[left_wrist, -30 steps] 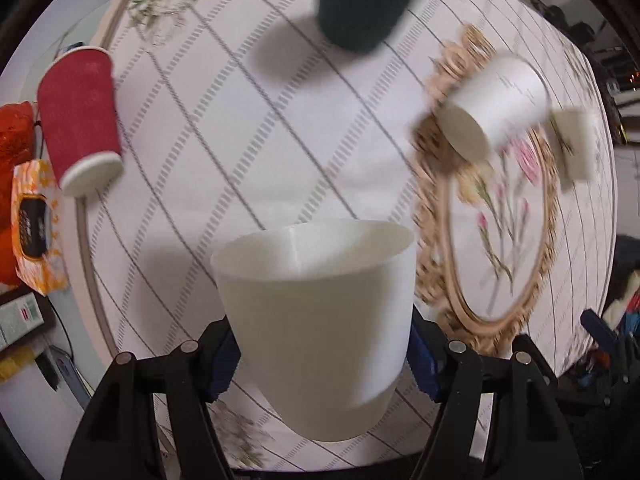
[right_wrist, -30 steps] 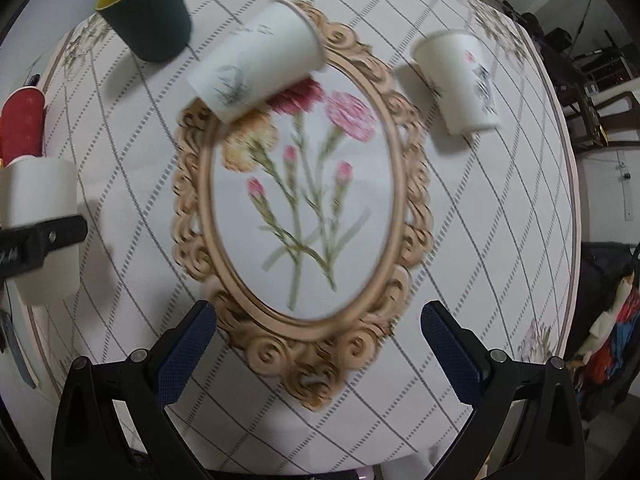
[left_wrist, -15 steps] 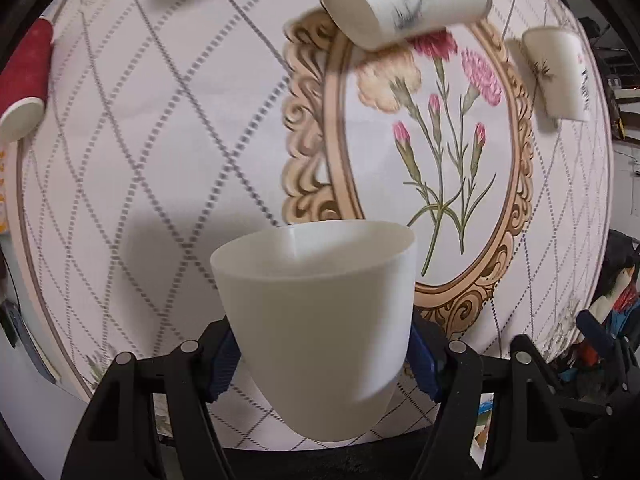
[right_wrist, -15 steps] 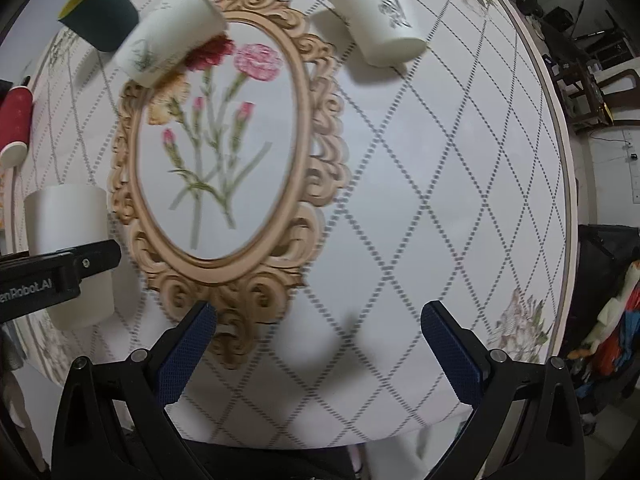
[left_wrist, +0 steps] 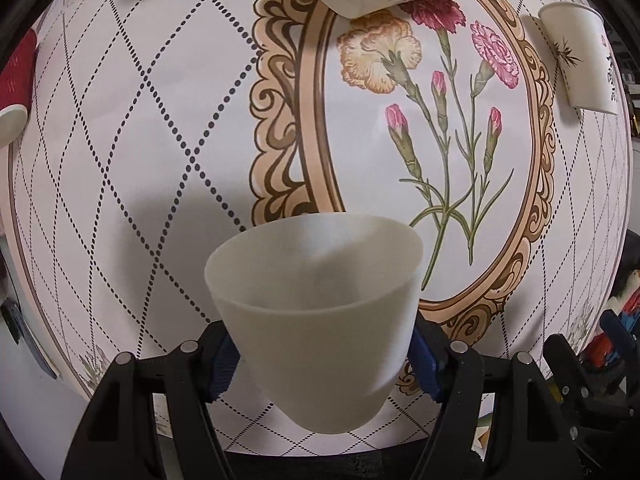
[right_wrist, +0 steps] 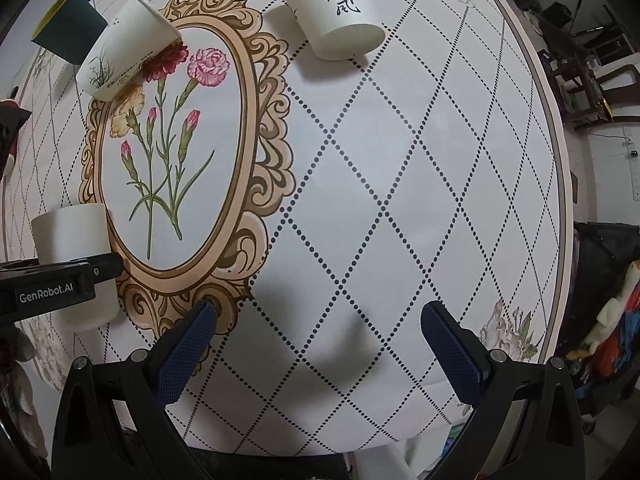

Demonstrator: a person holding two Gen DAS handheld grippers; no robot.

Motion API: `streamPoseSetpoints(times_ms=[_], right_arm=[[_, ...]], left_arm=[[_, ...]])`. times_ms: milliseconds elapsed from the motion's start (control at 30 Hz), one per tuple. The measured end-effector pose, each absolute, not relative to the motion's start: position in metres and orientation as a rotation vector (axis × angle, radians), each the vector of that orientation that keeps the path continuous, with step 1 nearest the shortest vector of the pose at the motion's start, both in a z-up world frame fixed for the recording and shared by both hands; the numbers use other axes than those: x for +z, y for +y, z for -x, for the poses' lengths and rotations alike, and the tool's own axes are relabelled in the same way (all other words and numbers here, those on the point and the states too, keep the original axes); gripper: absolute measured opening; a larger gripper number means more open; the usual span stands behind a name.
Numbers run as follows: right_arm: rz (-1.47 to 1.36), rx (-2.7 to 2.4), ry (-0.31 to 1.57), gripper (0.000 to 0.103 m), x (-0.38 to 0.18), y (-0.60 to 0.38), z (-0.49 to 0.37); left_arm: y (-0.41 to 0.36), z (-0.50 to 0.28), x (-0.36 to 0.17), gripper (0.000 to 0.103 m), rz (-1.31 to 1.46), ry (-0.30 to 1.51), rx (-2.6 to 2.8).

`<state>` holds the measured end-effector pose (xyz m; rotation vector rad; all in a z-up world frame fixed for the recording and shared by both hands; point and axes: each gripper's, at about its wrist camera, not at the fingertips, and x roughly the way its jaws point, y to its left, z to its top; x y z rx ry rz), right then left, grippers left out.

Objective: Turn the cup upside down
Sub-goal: 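Lift the white plastic cup with the left gripper and carry it toward the flower oval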

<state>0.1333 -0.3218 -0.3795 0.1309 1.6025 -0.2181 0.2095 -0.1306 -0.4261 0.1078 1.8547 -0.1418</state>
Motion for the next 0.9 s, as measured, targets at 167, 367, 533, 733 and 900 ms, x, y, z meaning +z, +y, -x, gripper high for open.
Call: streamPoseSetpoints(times_ms=[167, 367, 533, 733, 900], right_arm=[[-0.137, -0.213, 1.599, 0.103, -0.373, -0.317, -0.144], [-0.142, -0.220, 1.597, 0.103, -0.369, -0.314, -0.147], [-0.144, -0.231, 1.598, 0.103, -0.371, -0.314, -0.146], [-0.145, -0.236, 1.593, 0.103, -0.370, -0.313, -0.145], [-0.156, -0.235, 1.582, 0.103, -0.365, -0.314, -0.146]], left_arm=[[-0.119, -0.235, -0.418, 0.070, -0.089, 1.870, -0.135], [-0.116, -0.234, -0.426, 0.082, -0.099, 1.873, -0.136], [-0.116, -0.235, -0.422, 0.085, -0.087, 1.871, -0.135], [-0.112, -0.231, -0.410, 0.085, -0.071, 1.855, -0.133], [-0.106, -0.232, -0.384, 0.085, -0.040, 1.814, -0.137]])
